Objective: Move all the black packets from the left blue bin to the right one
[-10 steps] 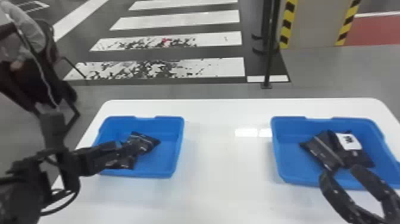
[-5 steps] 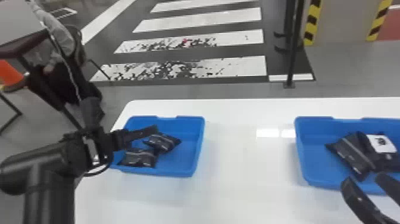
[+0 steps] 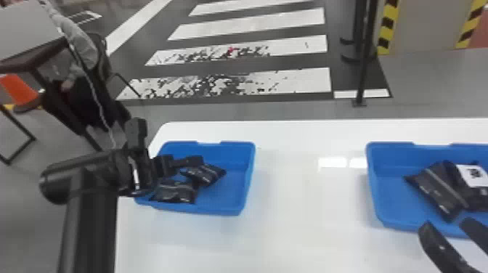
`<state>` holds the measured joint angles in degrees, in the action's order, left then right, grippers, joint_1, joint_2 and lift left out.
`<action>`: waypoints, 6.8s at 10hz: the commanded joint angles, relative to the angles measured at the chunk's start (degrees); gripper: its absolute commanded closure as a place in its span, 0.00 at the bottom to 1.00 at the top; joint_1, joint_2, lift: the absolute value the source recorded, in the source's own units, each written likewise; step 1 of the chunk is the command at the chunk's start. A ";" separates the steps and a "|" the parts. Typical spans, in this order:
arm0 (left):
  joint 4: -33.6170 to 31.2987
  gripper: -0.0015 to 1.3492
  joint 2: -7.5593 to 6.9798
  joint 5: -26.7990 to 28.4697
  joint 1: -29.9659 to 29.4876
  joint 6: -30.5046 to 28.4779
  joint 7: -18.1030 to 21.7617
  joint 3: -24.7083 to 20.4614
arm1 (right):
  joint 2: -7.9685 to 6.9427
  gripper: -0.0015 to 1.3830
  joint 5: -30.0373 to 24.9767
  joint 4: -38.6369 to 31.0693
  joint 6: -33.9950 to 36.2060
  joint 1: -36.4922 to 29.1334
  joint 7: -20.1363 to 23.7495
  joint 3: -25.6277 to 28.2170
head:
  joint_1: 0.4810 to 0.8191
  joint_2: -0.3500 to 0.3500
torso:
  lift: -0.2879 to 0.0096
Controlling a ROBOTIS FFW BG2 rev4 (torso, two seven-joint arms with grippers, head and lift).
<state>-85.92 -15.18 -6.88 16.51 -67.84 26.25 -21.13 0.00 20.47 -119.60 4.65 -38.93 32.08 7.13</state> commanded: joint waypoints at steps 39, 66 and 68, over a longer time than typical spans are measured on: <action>-26.09 0.07 7.18 -35.62 -23.25 18.06 4.86 20.67 | 2.37 0.93 10.49 6.75 13.63 16.01 2.28 -3.36 | 0.63 0.42 | 0.56; -13.29 0.13 -0.82 3.91 -6.52 -5.14 1.08 -7.32 | -0.05 0.08 -3.79 0.56 -6.34 -2.55 -3.78 3.15 | 0.63 0.93 | 0.56; -6.12 0.13 -1.96 3.45 -3.00 -5.28 1.00 -3.67 | -0.05 0.08 -3.68 0.98 -6.20 -1.99 -3.61 2.70 | 0.63 0.95 | 0.56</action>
<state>-93.84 -16.78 -3.21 12.58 -73.10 27.25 -26.04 0.00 16.76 -118.71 -1.56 -41.03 28.51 9.96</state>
